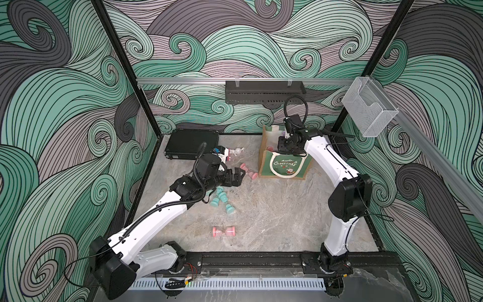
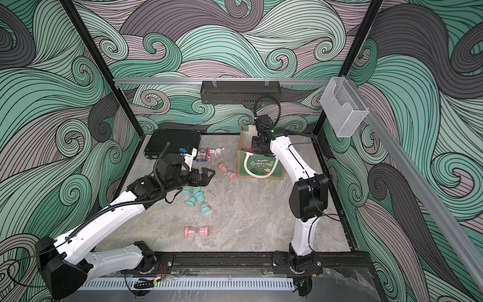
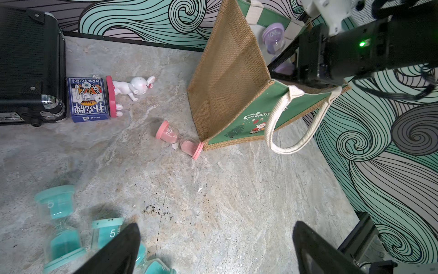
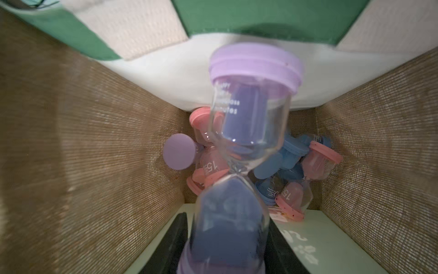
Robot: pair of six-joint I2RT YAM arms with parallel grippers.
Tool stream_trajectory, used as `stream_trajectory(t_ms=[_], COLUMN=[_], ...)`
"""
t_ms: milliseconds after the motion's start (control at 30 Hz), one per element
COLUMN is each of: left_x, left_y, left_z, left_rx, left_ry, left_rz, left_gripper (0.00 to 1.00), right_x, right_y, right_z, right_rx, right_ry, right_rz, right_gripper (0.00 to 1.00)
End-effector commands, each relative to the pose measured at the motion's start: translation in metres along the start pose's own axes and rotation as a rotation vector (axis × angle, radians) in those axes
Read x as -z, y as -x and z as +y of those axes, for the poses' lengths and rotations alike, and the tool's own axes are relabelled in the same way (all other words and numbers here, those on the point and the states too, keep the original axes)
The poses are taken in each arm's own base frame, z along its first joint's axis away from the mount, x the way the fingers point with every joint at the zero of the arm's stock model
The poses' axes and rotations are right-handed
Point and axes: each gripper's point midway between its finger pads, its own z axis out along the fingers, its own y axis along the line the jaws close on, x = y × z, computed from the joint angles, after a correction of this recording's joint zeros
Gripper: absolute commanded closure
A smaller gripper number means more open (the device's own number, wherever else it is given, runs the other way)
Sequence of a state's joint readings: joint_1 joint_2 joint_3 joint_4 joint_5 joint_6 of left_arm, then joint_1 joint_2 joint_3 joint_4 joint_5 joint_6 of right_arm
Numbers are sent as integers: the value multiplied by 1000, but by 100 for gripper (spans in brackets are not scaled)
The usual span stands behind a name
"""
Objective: Put the hourglass into the canvas bag
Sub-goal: Place the hourglass in the canvas bag.
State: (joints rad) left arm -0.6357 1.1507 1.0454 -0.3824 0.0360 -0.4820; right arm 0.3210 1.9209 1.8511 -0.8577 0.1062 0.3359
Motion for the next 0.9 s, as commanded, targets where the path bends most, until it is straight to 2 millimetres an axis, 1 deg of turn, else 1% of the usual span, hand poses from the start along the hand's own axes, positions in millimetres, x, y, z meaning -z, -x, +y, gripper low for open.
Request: stream_trajectory(t_ms=[0,200,300,433,500,533,700,800,867], left_x=[2,0,-2,-1,0,0,-1,1,3], left_y=[17,17,18,19,19,19,19,21,22], left_z=[-9,-7,-4,0,2,3,5,4,4], left_rx=[5,14,19,33,39,41,43,45,44], left_ry=[-29,-22,-3,14,21,24,36,35,33], left_rz=[-36,-44,-44,-59,-69,-73,-64,-73,-81], left_gripper=[1,1,1,1,1,1,1,1,1], right_x=[-7,-37,-45,-48,-46,-43,-24,-13,-4], right_y=[3,-14,-22,-27,-28,-27,-17,-12,-8], right_z=[-8,-20,-19,-24,-26,-26,-26,-23,-22], right_rx=[-33,-20,-24,-24,-24,-22,-19,-23,-24], right_ry=[-15,-73,-61,-77,-81,-81,-69,-46,-35], right_rz=[7,60,60,53,52,45,-2,-25,-42], right_gripper=[77,78,76,71,64,63,47,42,38])
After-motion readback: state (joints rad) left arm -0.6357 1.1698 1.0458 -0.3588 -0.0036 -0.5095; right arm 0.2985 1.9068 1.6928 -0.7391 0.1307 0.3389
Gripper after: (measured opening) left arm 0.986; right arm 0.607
